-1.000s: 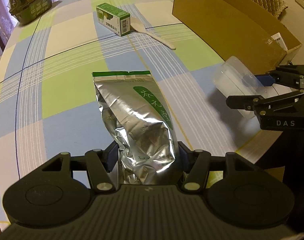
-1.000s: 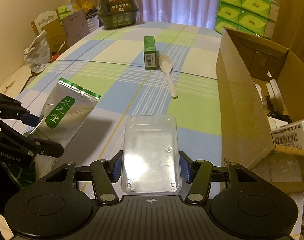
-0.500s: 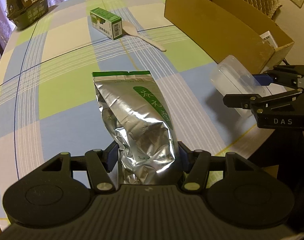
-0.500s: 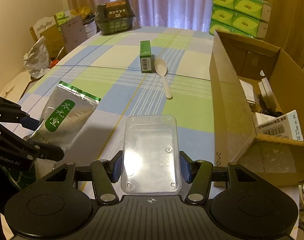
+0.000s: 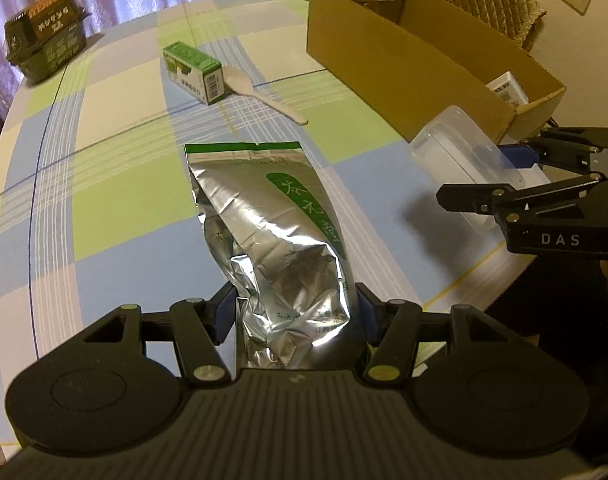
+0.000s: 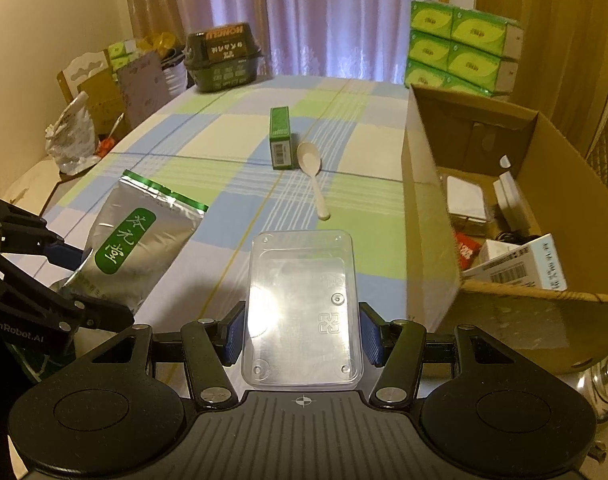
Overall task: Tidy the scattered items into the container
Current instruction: 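Carry the plastic tray and foil bag over the cardboard box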
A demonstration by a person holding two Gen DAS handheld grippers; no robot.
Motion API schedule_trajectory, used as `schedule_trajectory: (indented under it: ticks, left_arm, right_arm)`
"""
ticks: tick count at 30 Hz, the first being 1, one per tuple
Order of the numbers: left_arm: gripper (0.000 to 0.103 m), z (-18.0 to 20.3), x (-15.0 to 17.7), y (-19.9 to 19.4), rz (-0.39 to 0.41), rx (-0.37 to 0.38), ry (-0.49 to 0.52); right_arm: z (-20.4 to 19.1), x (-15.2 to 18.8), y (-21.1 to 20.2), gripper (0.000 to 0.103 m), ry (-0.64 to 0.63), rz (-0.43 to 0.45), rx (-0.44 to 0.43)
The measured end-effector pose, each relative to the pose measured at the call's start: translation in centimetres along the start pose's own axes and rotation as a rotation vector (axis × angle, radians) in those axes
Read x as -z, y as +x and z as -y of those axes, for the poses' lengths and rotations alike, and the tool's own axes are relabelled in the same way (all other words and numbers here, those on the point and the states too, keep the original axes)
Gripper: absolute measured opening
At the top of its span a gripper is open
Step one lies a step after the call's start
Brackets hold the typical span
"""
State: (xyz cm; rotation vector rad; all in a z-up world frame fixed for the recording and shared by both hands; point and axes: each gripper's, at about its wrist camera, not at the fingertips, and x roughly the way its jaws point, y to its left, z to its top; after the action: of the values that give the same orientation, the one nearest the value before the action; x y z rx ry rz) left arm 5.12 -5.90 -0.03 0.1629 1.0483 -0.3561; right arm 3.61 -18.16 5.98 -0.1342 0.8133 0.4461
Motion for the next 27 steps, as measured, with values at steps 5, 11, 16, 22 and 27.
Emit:
schedule_trajectory:
  ticks: [5,11,16,22,27]
  left_arm:
    - [0.055,0.5,-0.9,-0.8,0.025,0.006,0.012]
    - [0.055,1.3,-2.2,-1.5,0.055,0.02,0.024]
    - [0.055,2.1,-3.7,-1.9,0.074,0.028,0.044]
    - [0.055,3.7,-5.8,-2.3,0.098,0.043,0.075]
    - [0.055,5.7,-8.1,-2.6,0.122,0.064,0.105]
  right_arm:
    - [0.4,-0.3,-1.2,0.059,0.007,0.025,0.009]
    - [0.9,-1.1,-2.5,0.059,0.014,0.064,0.015]
    - [1.7,-1.9,-3.5,0.058,0.019,0.09,0.027]
    - [3.5,-2.8,-4.8,0.059,0.04,0.12,0.05]
    - [5.2,-3.4,-5.6,0.059,0.047,0.135,0.077]
